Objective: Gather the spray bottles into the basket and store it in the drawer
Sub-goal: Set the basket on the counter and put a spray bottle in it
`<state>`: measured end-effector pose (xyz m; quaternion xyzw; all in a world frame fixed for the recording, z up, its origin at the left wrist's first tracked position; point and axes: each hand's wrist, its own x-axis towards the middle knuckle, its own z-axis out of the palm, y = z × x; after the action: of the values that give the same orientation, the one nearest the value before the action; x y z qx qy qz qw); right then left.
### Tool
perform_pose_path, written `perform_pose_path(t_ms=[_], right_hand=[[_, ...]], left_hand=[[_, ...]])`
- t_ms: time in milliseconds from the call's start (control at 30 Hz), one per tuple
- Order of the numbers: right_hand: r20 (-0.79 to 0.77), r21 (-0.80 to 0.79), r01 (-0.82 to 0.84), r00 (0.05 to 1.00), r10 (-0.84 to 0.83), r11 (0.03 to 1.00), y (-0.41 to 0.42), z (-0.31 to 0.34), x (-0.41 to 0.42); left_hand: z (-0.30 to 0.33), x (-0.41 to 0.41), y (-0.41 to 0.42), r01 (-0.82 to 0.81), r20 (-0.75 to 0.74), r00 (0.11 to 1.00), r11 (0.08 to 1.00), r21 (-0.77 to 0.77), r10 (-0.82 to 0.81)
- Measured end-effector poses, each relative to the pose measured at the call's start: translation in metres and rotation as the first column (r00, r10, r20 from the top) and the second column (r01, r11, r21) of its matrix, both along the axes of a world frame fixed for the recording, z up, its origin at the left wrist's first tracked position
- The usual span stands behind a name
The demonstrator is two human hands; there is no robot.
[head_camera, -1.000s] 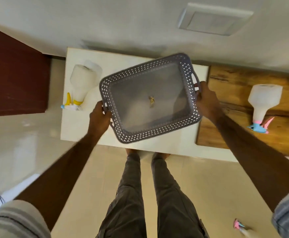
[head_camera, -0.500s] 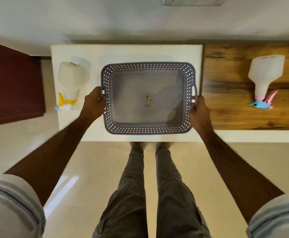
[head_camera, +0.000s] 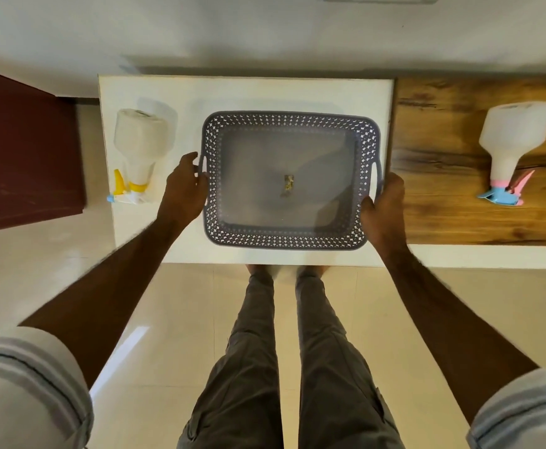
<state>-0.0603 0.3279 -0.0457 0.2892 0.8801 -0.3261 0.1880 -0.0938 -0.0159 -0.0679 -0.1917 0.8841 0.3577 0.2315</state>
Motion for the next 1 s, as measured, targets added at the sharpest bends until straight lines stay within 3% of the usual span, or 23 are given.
perform_pose_path(t_ms=[67,133,267,433,567,700,800,1000], right_hand=[[-0.066,0.242,-0.116,0.989,0.136,0.963,-0.012,0.009,-0.002],[-0.095,0.35,-0.243,0.951,0.293,0.905,-0.028,0.018,-0.008],[-0.149,0.125,-0.599,0.777,0.612,0.791,-0.099,0.023,-0.036],[-0.244,0.11,-0.863,0.457,0.856,0.492,-0.22,0.015,-0.078],[-0.196,0.33,-0.932,0.09,0.976,0.152,-0.298,-0.003,-0.101],[-0.047,0.526,-0.841,-0.179,0.983,-0.128,-0.341,-0.023,-0.113],[0.076,0.548,-0.802,-0.234,0.969,-0.236,-0.355,-0.032,-0.119],[0.113,0.541,-0.801,-0.232,0.966,-0.255,-0.367,-0.031,-0.128]], left_hand=[[0.008,0.011,-0.008,0.099,-0.15,0.982,0.991,-0.084,-0.111],[0.016,0.018,-0.019,0.151,-0.251,0.946,0.966,-0.211,-0.202],[0.029,0.025,-0.057,0.009,-0.275,0.956,0.943,-0.332,-0.106],[0.019,0.046,-0.09,-0.251,-0.128,0.968,0.877,-0.409,0.217],[-0.003,0.062,-0.114,-0.423,-0.037,0.902,0.861,-0.282,0.431],[-0.021,0.069,-0.128,-0.56,-0.007,0.829,0.829,-0.007,0.56],[-0.028,0.072,-0.131,-0.605,-0.014,0.793,0.79,0.099,0.61],[-0.027,0.073,-0.138,-0.694,0.01,0.691,0.659,0.289,0.723]])
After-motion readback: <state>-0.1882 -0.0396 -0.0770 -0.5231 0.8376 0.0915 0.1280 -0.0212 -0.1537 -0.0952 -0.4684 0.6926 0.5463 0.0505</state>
